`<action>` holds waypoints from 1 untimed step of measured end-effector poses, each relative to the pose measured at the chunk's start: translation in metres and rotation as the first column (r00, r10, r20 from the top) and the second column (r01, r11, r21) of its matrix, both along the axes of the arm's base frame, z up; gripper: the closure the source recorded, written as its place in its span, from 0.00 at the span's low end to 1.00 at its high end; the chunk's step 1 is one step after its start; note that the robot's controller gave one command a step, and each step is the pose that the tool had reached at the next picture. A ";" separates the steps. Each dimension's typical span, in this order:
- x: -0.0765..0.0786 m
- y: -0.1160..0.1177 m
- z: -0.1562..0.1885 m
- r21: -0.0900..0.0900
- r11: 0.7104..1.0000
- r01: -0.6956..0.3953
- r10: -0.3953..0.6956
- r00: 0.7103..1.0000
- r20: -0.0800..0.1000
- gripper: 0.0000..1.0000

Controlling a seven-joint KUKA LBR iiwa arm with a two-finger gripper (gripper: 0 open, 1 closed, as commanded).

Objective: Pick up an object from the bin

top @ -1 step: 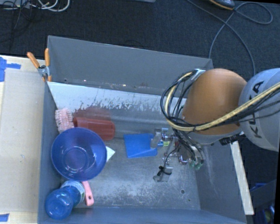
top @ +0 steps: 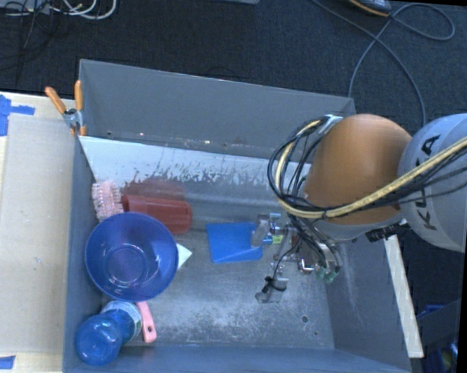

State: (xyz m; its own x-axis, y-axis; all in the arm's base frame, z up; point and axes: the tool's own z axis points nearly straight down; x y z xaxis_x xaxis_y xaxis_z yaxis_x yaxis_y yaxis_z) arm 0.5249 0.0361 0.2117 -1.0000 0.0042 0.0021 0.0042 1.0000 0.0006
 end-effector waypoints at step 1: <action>0.003 0.015 -0.046 0.001 1.000 0.020 -0.020 1.000 0.001 0.00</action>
Offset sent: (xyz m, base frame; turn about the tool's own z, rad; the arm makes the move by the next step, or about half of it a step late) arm -0.0095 0.0262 -0.0530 0.0597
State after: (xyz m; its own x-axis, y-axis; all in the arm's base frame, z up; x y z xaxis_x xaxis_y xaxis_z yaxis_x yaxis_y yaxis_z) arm 0.5280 0.0508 0.1659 -0.9997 0.0242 0.0010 0.0242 0.9997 0.0012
